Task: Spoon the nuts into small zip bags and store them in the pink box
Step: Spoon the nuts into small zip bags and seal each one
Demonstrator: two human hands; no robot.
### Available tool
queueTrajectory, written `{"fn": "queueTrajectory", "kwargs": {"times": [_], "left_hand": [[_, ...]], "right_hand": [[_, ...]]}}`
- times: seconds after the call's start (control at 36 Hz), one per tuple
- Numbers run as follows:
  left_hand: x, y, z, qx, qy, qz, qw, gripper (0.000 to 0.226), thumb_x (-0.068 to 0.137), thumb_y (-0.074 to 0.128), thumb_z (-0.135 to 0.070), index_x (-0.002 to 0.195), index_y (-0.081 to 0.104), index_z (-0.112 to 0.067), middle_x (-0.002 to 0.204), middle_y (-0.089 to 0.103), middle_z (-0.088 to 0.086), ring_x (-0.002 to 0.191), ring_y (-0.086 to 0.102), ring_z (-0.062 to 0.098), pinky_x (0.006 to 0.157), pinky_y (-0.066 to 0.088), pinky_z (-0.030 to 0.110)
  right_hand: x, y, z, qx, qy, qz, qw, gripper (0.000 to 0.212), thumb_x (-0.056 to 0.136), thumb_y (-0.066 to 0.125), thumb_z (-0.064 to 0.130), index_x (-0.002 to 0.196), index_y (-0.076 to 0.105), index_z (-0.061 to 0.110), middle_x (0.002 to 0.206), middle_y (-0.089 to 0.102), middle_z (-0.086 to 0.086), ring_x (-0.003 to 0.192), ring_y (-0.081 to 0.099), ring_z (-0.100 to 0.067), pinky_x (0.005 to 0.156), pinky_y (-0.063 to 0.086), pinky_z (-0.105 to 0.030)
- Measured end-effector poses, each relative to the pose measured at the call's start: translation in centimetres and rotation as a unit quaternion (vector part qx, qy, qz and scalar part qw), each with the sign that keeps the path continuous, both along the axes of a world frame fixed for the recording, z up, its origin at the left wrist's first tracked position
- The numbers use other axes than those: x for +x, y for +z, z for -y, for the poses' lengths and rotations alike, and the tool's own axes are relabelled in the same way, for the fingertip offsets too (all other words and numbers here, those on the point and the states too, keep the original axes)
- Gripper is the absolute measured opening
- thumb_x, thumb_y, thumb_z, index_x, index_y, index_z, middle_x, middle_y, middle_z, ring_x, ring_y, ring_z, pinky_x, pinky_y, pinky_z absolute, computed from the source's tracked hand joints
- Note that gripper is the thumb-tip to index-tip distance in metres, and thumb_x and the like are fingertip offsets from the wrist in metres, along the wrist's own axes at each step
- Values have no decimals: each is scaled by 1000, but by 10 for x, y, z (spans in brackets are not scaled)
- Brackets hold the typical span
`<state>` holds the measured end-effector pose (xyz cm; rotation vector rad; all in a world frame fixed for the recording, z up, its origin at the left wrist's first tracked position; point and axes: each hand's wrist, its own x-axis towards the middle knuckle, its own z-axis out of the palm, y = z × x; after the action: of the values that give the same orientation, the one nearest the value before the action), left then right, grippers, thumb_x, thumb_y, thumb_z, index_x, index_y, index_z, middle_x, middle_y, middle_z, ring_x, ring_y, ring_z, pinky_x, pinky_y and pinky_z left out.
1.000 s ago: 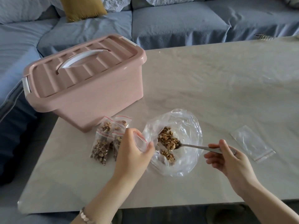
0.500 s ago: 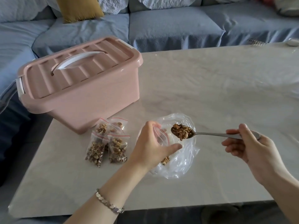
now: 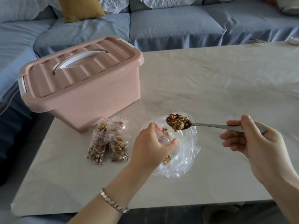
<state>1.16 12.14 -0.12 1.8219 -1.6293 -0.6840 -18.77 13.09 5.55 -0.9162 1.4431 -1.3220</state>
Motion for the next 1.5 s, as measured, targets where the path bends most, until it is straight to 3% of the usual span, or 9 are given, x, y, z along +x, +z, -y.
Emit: {"fn": "queueTrajectory", "kwargs": {"times": [0.19, 0.42, 0.58, 0.78, 0.89, 1.03, 1.17, 1.33, 1.5], "left_hand": [[-5, -6, -1, -53, 19, 44, 997, 56, 57, 55, -68, 83, 49, -19, 72, 63, -7, 73, 62, 15, 73, 50, 34], [-5, -5, 0, -62, 23, 43, 997, 50, 68, 73, -52, 89, 49, -14, 81, 66, -3, 79, 63, 19, 75, 49, 34], [-1, -6, 3, -58, 11, 38, 998, 47, 70, 74, -50, 90, 45, -19, 82, 65, -8, 79, 61, 12, 70, 44, 22], [0, -6, 2, -84, -41, 67, 993, 46, 70, 75, -44, 95, 49, -16, 72, 41, -19, 80, 55, 14, 69, 34, 22], [-3, -12, 2, -141, -61, 91, 984, 49, 60, 82, -37, 87, 56, -6, 70, 57, -4, 65, 60, 26, 61, 38, 25], [-5, -11, -1, -158, -64, 77, 982, 50, 62, 72, -47, 86, 54, -7, 72, 63, 0, 66, 60, 24, 61, 40, 24], [-2, -6, -4, -125, -46, 31, 991, 37, 72, 73, -45, 83, 52, -17, 84, 63, -5, 80, 63, 19, 69, 47, 29], [15, -1, -16, -114, 25, -63, 991, 49, 66, 58, -60, 87, 48, -18, 72, 59, -8, 69, 59, 3, 67, 48, 20], [40, 4, -27, -68, 44, -12, 997, 37, 79, 65, -45, 91, 43, -18, 80, 53, -8, 73, 52, 3, 64, 42, 20]], "right_hand": [[19, -2, -15, -31, 11, -33, 999, 32, 98, 39, 20, 81, 62, 6, 59, 68, -11, 44, 61, -18, 41, 45, -18], [28, -6, -33, -70, 22, -95, 993, 30, 97, 38, 14, 79, 61, 5, 64, 69, -9, 47, 63, -23, 43, 48, -20], [24, -3, -38, -84, 21, -108, 990, 30, 95, 39, 14, 79, 61, 4, 64, 69, -10, 45, 62, -22, 42, 47, -20], [17, 8, -37, -125, 45, -154, 979, 33, 85, 40, 32, 74, 62, 10, 59, 66, -6, 43, 59, -20, 42, 46, -23], [14, 20, -26, -147, 84, -193, 966, 35, 84, 41, 39, 72, 63, 15, 59, 67, -5, 42, 59, -19, 42, 47, -26], [20, 35, -12, -203, 203, -317, 904, 34, 86, 41, 51, 72, 63, 28, 62, 66, 9, 46, 60, -6, 47, 45, -12], [19, 41, -14, -297, 227, -449, 811, 27, 92, 37, 48, 85, 57, 32, 58, 59, 5, 52, 58, -7, 46, 47, -28], [11, 25, -19, -228, 100, -225, 942, 38, 91, 39, 55, 77, 61, 29, 63, 65, 6, 46, 60, -13, 46, 46, -19], [9, -21, -18, -72, 59, -228, 969, 29, 94, 43, 26, 74, 62, 17, 63, 68, -2, 43, 60, -18, 43, 47, -20]]}}
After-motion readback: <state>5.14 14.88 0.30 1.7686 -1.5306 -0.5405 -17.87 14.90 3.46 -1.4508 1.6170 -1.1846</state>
